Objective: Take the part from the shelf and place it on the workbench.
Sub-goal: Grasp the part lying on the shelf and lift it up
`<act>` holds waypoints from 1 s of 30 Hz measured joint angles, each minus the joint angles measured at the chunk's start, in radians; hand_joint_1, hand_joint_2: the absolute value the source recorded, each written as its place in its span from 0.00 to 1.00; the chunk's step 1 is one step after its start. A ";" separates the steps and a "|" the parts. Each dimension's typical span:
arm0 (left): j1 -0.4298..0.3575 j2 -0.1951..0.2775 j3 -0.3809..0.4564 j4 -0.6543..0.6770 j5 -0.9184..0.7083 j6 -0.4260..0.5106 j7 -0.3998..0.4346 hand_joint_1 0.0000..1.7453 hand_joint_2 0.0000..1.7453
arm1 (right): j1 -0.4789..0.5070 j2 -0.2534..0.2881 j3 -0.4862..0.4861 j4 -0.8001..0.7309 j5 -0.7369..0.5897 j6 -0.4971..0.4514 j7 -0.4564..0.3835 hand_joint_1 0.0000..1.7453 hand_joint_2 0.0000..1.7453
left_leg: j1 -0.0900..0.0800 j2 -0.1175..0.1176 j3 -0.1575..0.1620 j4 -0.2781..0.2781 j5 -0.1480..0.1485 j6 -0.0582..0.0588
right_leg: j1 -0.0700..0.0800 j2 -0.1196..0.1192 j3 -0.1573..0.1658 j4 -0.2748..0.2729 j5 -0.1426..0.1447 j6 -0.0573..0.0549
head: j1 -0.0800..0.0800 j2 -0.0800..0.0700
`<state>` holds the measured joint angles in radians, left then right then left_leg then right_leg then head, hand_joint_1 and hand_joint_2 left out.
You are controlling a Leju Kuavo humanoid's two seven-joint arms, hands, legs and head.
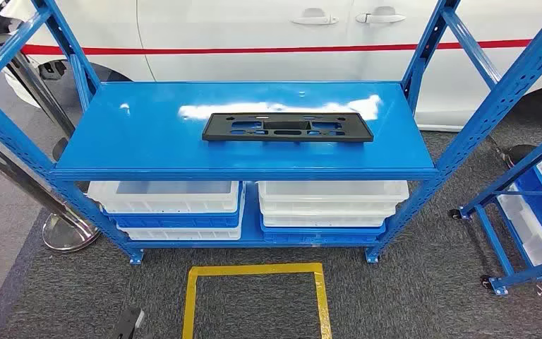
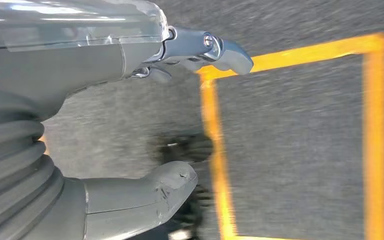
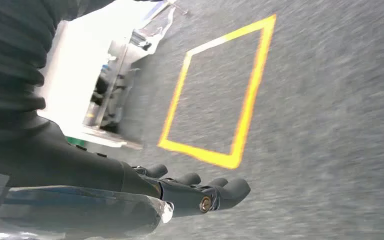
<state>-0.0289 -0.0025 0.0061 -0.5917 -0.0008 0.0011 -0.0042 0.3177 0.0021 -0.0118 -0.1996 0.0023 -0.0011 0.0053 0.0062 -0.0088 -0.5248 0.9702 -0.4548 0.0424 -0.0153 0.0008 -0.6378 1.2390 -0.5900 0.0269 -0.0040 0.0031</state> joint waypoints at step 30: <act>-0.041 -0.094 0.363 0.099 -0.478 0.022 -0.075 0.00 1.00 | -0.197 0.080 -0.495 0.098 0.513 -0.059 -0.117 0.00 1.00 | -0.001 0.010 0.000 0.007 -0.009 0.003 | 0.005 0.000 -0.026 0.050 -0.039 -0.006 | -0.001 0.000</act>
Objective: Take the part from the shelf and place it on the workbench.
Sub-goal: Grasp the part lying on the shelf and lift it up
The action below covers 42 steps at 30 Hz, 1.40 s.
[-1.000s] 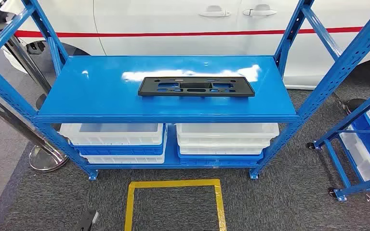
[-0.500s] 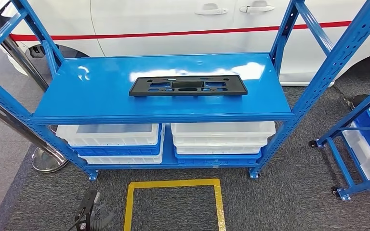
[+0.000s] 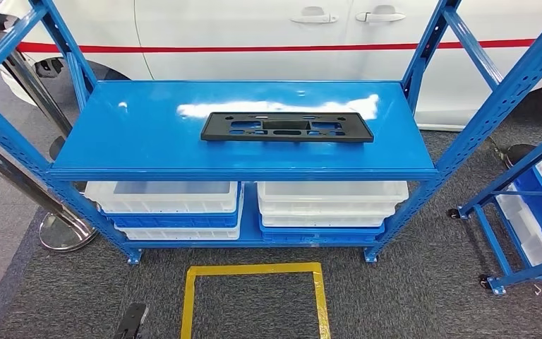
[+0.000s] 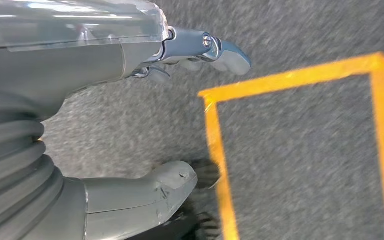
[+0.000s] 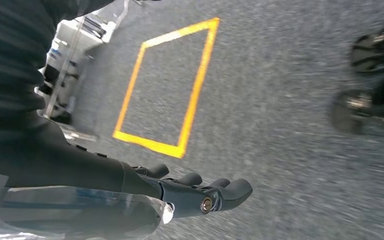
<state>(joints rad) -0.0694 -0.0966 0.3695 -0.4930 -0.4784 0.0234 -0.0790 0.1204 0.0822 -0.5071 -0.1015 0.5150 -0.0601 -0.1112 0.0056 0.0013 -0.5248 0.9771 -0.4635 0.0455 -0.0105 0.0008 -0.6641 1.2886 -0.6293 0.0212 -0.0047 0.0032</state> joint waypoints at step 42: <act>0.012 -0.076 0.361 0.264 -0.421 -0.092 -0.102 0.00 0.00 | -0.543 0.115 -0.028 -0.403 0.120 -0.184 -0.560 0.00 1.00 | 0.001 -0.001 -0.064 0.108 -0.049 -0.048 | -0.009 0.000 0.083 -0.258 0.162 -0.038 | -0.001 0.000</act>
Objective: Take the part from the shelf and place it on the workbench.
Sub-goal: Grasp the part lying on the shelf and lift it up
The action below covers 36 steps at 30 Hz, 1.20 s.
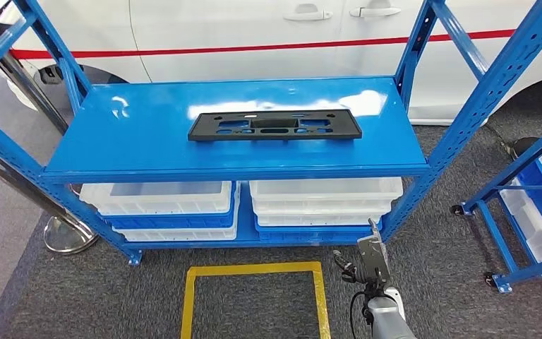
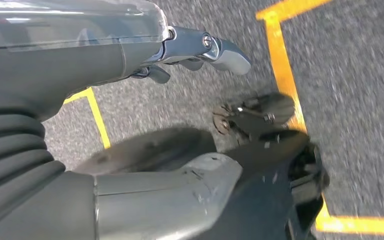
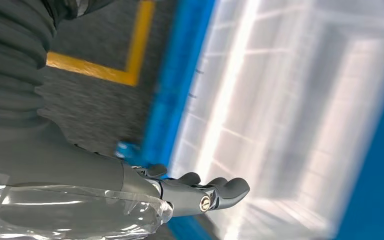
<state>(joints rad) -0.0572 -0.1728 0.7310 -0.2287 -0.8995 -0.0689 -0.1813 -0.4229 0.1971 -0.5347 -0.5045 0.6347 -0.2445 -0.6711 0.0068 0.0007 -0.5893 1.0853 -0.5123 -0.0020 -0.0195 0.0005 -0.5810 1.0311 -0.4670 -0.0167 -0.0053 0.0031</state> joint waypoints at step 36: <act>-0.023 0.020 0.019 0.002 -0.088 0.019 -0.105 0.00 0.00 | -0.012 0.014 0.575 -0.371 0.654 -0.432 0.352 0.00 1.00 | 0.003 0.000 -0.095 0.176 -0.045 -0.010 | 0.009 0.001 -0.013 -0.001 0.011 -0.013 | 0.000 0.000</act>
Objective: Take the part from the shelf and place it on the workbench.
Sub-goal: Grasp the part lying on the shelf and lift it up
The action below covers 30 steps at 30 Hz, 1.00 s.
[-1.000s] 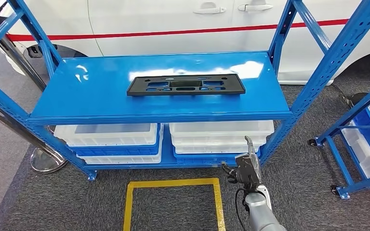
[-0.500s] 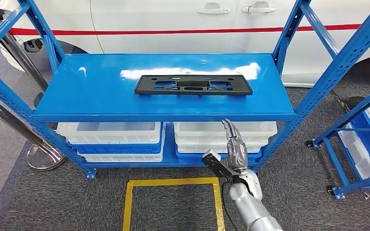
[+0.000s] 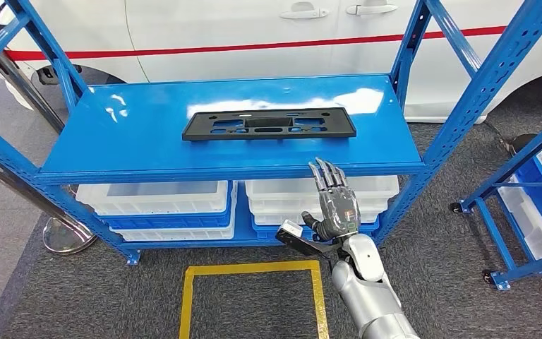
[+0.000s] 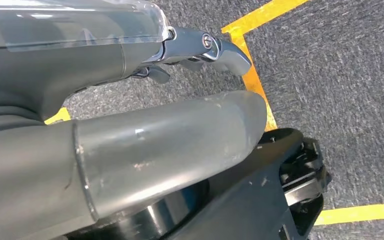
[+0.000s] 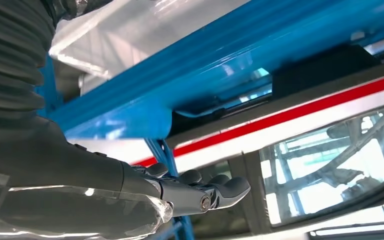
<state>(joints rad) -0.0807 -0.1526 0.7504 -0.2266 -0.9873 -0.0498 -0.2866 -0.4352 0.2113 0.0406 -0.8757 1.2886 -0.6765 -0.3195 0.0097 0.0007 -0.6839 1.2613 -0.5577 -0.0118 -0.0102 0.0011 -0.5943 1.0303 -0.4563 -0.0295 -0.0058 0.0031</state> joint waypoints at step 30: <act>-0.051 -0.027 -0.001 0.000 -0.007 -0.076 0.034 0.00 0.00 | -0.172 -0.015 0.228 0.107 0.163 -0.022 0.268 0.00 1.00 | 0.002 0.002 -0.028 0.040 -0.019 -0.002 | -0.002 -0.001 -0.013 0.000 0.009 0.000 | 0.000 0.000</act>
<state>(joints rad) -0.1316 -0.1798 0.7491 -0.2266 -0.9943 -0.1262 -0.2525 -0.6069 0.1965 0.2690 -0.7692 1.4518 -0.6981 -0.0517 0.0113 0.0026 -0.7115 1.3018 -0.5768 -0.0134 -0.0120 0.0004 -0.6074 1.0302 -0.4469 -0.0295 -0.0056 0.0031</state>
